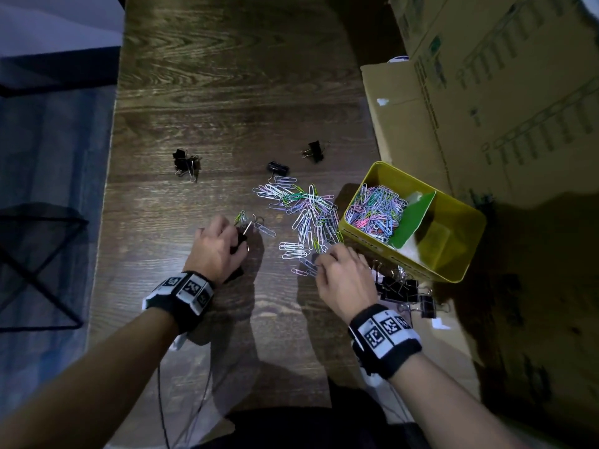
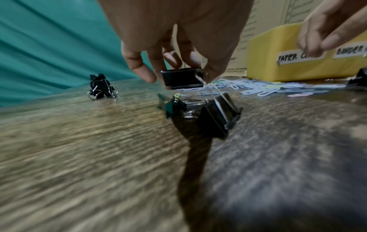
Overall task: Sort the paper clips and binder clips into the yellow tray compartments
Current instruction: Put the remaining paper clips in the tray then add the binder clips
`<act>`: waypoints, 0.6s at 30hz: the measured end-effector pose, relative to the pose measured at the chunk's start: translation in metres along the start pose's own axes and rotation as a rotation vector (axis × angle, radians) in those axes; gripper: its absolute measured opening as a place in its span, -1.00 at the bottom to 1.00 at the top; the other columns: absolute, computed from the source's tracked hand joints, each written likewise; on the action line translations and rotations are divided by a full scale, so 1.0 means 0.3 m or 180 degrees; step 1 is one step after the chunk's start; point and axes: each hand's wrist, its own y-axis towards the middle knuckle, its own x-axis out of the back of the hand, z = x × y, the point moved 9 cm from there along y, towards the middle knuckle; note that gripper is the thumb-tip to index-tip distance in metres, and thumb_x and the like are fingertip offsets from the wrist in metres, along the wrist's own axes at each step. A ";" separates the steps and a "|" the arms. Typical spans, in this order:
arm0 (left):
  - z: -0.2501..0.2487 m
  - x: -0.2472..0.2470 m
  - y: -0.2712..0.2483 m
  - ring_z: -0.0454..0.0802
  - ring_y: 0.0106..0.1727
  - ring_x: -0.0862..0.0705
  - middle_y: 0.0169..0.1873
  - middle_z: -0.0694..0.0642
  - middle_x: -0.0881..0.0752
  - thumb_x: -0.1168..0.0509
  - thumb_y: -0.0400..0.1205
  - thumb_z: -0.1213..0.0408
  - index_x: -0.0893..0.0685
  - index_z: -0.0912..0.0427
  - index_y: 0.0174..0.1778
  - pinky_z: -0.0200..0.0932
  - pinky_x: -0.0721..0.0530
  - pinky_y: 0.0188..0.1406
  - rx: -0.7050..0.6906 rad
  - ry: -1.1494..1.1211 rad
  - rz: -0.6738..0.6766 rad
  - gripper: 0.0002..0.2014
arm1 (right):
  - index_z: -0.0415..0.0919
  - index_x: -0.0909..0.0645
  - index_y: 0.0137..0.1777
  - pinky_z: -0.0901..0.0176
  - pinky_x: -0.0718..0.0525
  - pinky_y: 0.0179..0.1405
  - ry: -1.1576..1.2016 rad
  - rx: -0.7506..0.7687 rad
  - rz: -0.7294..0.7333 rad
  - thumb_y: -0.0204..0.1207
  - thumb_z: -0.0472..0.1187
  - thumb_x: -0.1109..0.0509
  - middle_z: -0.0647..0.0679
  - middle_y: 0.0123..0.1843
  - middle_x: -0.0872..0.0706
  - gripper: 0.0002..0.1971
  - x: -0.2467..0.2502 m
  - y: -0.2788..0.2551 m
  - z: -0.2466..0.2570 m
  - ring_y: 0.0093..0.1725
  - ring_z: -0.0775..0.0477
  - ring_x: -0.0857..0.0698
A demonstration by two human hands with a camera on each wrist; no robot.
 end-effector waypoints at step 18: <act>0.035 0.002 0.103 0.26 0.04 -0.58 0.07 0.25 -0.54 -0.24 0.47 0.18 -0.57 0.18 0.18 0.18 -0.62 0.04 0.0446 -0.0101 0.0325 -0.64 | -0.32 -0.60 0.19 -0.02 -0.67 0.02 0.0459 -0.0756 0.0359 0.42 -0.31 -0.41 -0.30 0.10 -0.61 -0.67 -0.085 -0.022 -0.120 0.10 -0.30 -0.63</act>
